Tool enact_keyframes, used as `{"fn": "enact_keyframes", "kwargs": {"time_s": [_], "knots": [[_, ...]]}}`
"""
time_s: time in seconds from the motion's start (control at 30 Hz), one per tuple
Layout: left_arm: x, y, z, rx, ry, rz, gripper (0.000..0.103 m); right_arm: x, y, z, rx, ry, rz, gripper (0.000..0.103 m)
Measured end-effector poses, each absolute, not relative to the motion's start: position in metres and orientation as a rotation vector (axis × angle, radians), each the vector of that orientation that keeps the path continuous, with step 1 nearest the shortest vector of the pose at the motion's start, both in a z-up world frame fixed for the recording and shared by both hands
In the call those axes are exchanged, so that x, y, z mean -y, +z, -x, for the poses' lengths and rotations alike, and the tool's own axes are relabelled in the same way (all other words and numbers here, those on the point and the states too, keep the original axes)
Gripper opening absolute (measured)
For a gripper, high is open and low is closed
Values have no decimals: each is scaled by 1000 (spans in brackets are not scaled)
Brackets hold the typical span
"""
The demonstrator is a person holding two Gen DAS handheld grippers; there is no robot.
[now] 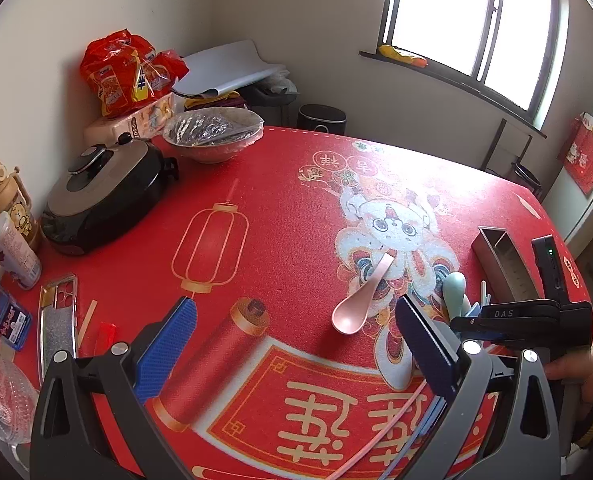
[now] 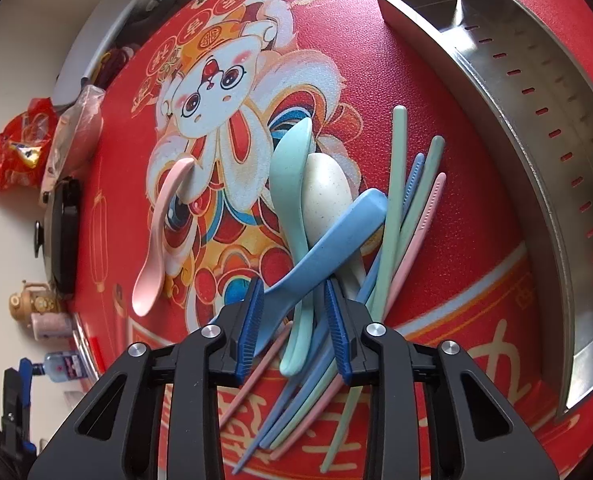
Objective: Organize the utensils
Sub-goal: 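Close the right tool on the light blue spoon and lift it, then grasp the pink spoon with the left tool while the right tool holds the blue spoon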
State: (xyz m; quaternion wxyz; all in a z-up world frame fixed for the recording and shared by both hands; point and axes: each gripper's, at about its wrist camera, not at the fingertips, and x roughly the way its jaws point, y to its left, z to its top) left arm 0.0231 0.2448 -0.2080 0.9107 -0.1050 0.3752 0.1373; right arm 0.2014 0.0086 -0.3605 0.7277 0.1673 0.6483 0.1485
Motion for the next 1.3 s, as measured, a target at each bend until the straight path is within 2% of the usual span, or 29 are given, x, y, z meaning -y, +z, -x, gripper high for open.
{"fn": "enact_keyframes", "kwargs": {"time_s": [0.13, 0.5, 0.63, 0.8, 1.0, 1.2, 1.3], "knots": [[-239, -208, -27, -778, 270, 210, 97, -7, -361, -203, -1420, 323, -383, 18], [-228, -208, -30, -794, 247, 188, 97, 5, -370, -207, -1402, 315, -516, 17], [-228, -207, -27, -793, 245, 184, 97, 8, -364, -204, -1369, 339, -555, 7], [-237, -212, -29, -828, 204, 249, 95, 1, -344, -190, -1304, 421, -414, 6], [-237, -226, -41, -857, 135, 239, 80, -8, -329, -164, -1235, 520, -224, 6], [-245, -260, -77, -963, 24, 230, 53, 11, -335, -157, -1243, 514, -296, 6], [-249, -276, -101, -1004, -39, 245, 47, 21, -338, -156, -1247, 497, -342, 6]]}}
